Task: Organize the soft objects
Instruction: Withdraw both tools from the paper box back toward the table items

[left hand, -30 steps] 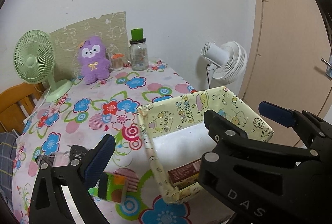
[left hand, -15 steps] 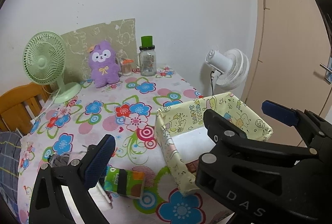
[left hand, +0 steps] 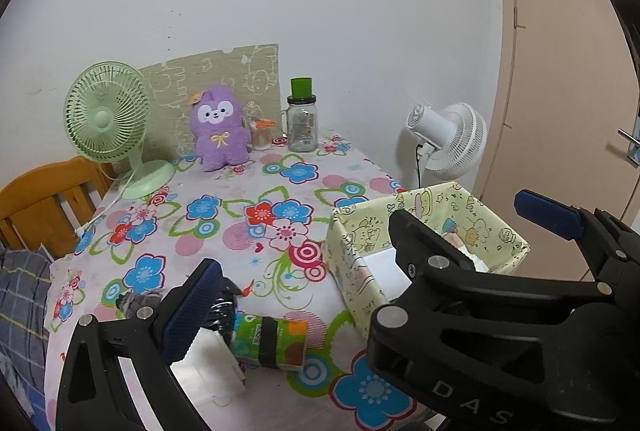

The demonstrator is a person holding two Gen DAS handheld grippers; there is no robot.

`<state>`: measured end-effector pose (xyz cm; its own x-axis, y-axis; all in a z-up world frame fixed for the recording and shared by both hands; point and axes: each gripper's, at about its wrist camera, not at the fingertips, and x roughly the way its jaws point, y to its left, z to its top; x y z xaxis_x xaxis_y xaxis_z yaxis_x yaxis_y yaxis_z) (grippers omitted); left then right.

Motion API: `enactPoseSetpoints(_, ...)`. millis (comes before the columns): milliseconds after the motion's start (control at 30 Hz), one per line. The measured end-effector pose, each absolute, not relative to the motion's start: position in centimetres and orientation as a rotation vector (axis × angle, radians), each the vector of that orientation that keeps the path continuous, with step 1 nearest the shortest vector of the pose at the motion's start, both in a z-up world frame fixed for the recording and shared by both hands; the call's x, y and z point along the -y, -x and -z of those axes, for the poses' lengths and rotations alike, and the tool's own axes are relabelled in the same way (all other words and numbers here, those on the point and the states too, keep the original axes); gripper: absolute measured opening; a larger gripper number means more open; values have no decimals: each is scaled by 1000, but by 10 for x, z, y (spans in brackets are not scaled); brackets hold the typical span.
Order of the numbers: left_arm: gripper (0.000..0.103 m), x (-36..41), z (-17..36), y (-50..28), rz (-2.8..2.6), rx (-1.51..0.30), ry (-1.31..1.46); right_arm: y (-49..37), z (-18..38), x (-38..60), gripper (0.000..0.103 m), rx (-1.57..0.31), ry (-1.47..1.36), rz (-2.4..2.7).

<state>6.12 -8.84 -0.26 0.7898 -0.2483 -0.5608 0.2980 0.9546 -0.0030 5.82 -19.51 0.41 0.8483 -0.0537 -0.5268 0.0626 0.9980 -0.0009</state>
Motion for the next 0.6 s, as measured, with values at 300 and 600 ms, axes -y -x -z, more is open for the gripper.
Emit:
enactPoseSetpoints(300,103,67,1,-53,268,-580,-79,-53,-8,172,103,-536,6,37)
enactPoseSetpoints(600,103,45,-1,-47,244,-572,-68,-50,-8,150,103,-528,17,11)
